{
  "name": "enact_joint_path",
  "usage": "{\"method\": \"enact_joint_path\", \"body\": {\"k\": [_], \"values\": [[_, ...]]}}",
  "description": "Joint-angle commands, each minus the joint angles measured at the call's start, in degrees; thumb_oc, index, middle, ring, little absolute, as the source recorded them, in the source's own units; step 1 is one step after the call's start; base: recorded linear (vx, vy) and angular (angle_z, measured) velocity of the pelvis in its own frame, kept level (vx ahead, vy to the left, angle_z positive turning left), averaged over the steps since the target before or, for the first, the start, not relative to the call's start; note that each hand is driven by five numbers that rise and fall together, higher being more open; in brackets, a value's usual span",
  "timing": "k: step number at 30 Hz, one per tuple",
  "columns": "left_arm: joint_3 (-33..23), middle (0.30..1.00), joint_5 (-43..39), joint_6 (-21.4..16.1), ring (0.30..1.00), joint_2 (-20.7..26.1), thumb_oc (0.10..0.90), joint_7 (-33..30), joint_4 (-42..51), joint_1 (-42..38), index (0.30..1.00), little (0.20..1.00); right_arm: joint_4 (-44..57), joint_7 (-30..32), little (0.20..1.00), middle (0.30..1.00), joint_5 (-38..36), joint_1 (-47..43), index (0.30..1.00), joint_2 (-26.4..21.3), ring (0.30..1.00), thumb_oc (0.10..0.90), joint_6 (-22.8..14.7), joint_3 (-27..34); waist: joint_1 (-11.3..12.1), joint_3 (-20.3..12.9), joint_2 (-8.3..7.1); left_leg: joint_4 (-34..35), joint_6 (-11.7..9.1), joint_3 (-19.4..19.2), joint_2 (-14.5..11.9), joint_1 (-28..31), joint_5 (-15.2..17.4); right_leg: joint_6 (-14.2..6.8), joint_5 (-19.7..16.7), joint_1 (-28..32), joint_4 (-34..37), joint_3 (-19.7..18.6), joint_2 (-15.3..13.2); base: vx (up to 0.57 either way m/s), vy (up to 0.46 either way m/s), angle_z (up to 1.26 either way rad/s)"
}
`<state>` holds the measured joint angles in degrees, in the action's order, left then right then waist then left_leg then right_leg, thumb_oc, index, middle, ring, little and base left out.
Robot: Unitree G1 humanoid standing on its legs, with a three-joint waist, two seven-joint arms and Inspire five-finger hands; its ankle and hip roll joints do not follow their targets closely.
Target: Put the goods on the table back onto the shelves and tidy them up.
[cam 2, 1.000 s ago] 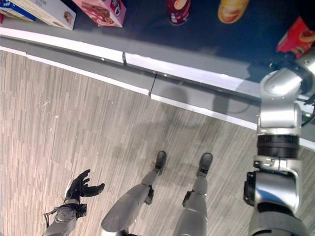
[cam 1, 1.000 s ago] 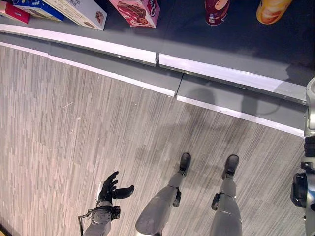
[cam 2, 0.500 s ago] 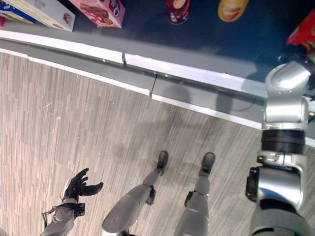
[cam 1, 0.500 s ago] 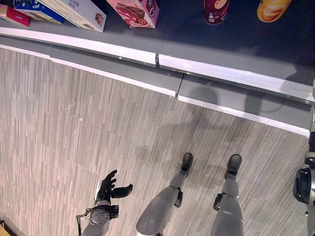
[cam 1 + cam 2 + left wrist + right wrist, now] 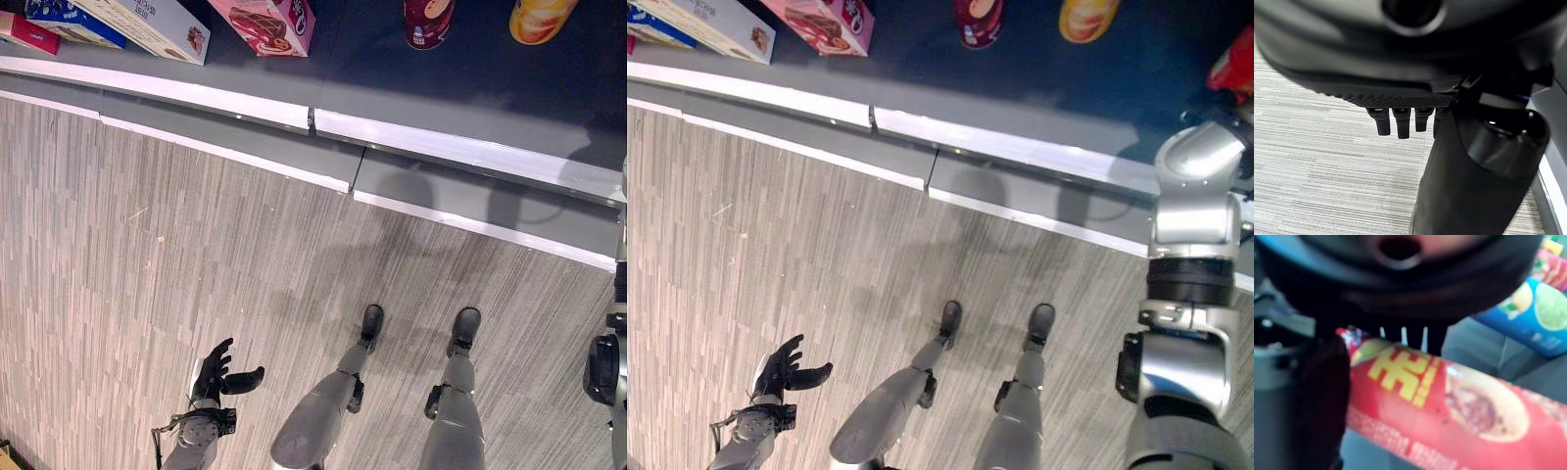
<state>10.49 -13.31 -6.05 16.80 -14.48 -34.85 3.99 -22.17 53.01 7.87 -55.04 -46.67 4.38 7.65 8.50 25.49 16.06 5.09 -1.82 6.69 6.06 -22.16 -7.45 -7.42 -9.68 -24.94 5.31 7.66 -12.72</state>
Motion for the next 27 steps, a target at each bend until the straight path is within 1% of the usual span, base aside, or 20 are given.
{"method": "enact_joint_path", "body": {"k": [1, 3, 6, 8, 12, 16, 19, 21, 23, 24, 25, 26, 27], "values": [[0.82, 0.900, 1.21, -0.09, 0.900, 4.43, 0.800, -4.64, -0.06, 1.95, 0.900, 0.900, 5.16, 4.07, 0.900, 0.900, 2.02, -4.59, 0.900, -7.41, 0.900, 0.800, -3.07, -3.51, -1.41, -3.25, 2.56, -0.09, -5.81, -1.56, -5.65, -1.26, 3.39, -4.19, 5.88, -2.93, -7.40, -2.98, -2.73, -0.03, 0.029, 0.02], [0.80, 0.900, 1.14, 0.21, 0.900, 4.20, 0.800, -4.62, -0.16, 2.04, 0.900, 0.900, 6.10, 4.21, 0.900, 0.900, 2.28, -3.54, 0.900, -6.44, 0.900, 0.800, -2.92, -3.04, -1.52, -3.47, 2.25, -0.09, -5.72, -1.87, -5.75, -0.75, 3.59, -4.16, 5.91, -2.41, -7.16, -3.08, -2.64, -0.03, 0.014, 0.05], [0.94, 0.900, 1.46, 0.83, 0.900, 3.89, 0.800, -4.43, -0.63, 2.25, 0.900, 0.900, 8.88, 4.55, 0.900, 0.900, 3.27, -0.20, 0.900, -3.63, 0.900, 0.800, -2.81, -1.06, -1.96, -4.14, 1.55, -0.09, -5.44, -2.48, -6.03, 0.70, 4.10, -4.22, 5.91, -0.47, -6.25, -3.00, -2.44, -0.01, 0.004, 0.02], [0.97, 0.900, 1.57, 0.95, 0.900, 4.00, 0.800, -4.27, -0.70, 2.28, 0.900, 0.900, 10.12, 4.56, 0.900, 0.900, 3.88, 0.96, 0.900, -2.91, 0.900, 0.800, -2.61, -0.32, -2.14, -4.29, 1.24, -0.11, -5.38, -2.71, -6.19, 1.27, 4.32, -4.27, 5.86, 0.36, -5.89, -2.81, -2.46, -0.01, 0.004, -0.06], [0.78, 0.900, 2.07, 1.90, 0.900, 3.67, 0.800, -4.07, -1.57, 1.84, 0.900, 0.900, 15.73, 3.67, 0.900, 0.900, 6.23, 6.93, 0.900, 2.15, 0.900, 0.800, -2.93, 1.70, -3.10, -5.13, -0.14, -0.48, -5.11, -3.26, -6.80, 3.69, 5.16, -4.20, 5.87, 3.34, -5.05, -2.59, -2.29, -0.01, -0.002, 0.02], [0.38, 0.900, 2.80, 2.94, 0.900, 2.99, 0.800, -4.25, -2.77, 1.89, 0.900, 0.900, 21.27, 1.73, 0.900, 0.900, 8.39, 14.58, 0.900, 7.43, 0.900, 0.800, -3.08, 3.24, -4.48, -6.09, -1.93, -0.62, -5.04, -3.70, -7.61, 6.22, 5.94, -4.10, 5.81, 6.42, -4.21, -2.21, -1.83, 0.00, -0.019, 0.02], [-0.60, 0.900, 3.62, 3.85, 0.900, 2.63, 0.800, -4.63, -4.62, 1.95, 0.900, 0.900, 25.14, -0.48, 0.900, 0.900, 9.35, 20.96, 0.900, 11.05, 0.900, 0.800, -3.86, 3.54, -5.74, -7.23, -3.91, -0.64, -5.07, -4.25, -8.54, 8.57, 6.39, -3.99, 5.85, 8.86, -3.55, -1.88, -1.39, 0.03, -0.011, 0.02], [-1.28, 0.900, 4.22, 4.54, 0.900, 2.31, 0.800, -4.73, -5.88, 2.15, 0.900, 0.900, 27.52, -2.31, 0.900, 0.900, 8.33, 24.89, 0.900, 13.89, 0.900, 0.800, -5.35, 3.62, -6.48, -8.02, -5.26, -0.49, -5.10, -4.61, -9.12, 10.01, 6.65, -3.98, 5.59, 10.10, -2.84, -1.67, -0.96, 0.05, -0.021, 0.01], [-2.33, 0.900, 4.81, 4.91, 0.900, 2.31, 0.800, -4.54, -6.38, 2.38, 0.900, 0.900, 29.78, -5.60, 0.900, 0.900, 6.95, 29.45, 0.900, 15.74, 0.900, 0.800, -6.96, 3.38, -7.45, -9.03, -6.86, -0.28, -5.23, -5.15, -9.70, 11.33, 6.90, -3.99, 5.21, 11.21, -2.03, -1.34, -0.49, 0.06, -0.025, -0.15], [-3.92, 0.900, 4.40, 5.20, 0.900, 2.12, 0.800, -4.72, -7.25, 2.30, 0.900, 0.900, 32.13, -12.01, 0.900, 0.900, -1.58, 34.16, 0.900, 19.51, 0.900, 0.800, -11.68, 3.07, -8.72, -10.00, -8.66, -0.10, -5.37, -5.89, -10.35, 12.41, 7.13, -3.97, 4.65, 11.94, -1.24, -1.30, 0.07, 0.07, -0.026, -0.20], [-4.85, 0.900, 4.06, 5.33, 0.900, 2.30, 0.800, -4.27, -7.08, 2.57, 0.900, 0.900, 32.69, -16.02, 0.900, 0.900, -6.37, 37.04, 0.900, 20.79, 0.900, 0.800, -13.39, 3.07, -9.19, -10.55, -9.69, -0.09, -5.40, -6.36, -10.59, 12.94, 7.25, -3.98, 4.40, 12.37, -0.89, -1.31, 0.33, 0.07, -0.011, -0.26], [-6.10, 0.900, 3.66, 5.50, 0.900, 2.41, 0.800, -3.17, -6.80, 2.97, 0.900, 0.900, 31.95, -21.54, 0.900, 0.900, -12.55, 40.19, 0.900, 21.37, 0.900, 0.800, -15.15, 2.58, -9.57, -11.24, -10.79, -0.09, -5.53, -6.95, -10.88, 13.69, 7.36, -4.04, 4.28, 12.85, -0.64, -1.32, 0.55, 0.08, -0.011, -0.32], [-8.91, 0.900, 2.63, 5.36, 0.900, 2.58, 0.800, -0.53, -7.44, 3.13, 0.900, 0.900, 29.72, -30.68, 0.900, 0.900, -21.54, 46.73, 0.900, 20.85, 0.900, 0.800, -16.01, 2.18, -10.63, -12.27, -12.55, -0.09, -5.79, -7.94, -11.48, 14.73, 7.44, -4.10, 4.05, 13.45, -0.48, -1.42, 1.10, 0.06, -0.001, -0.36]]}}
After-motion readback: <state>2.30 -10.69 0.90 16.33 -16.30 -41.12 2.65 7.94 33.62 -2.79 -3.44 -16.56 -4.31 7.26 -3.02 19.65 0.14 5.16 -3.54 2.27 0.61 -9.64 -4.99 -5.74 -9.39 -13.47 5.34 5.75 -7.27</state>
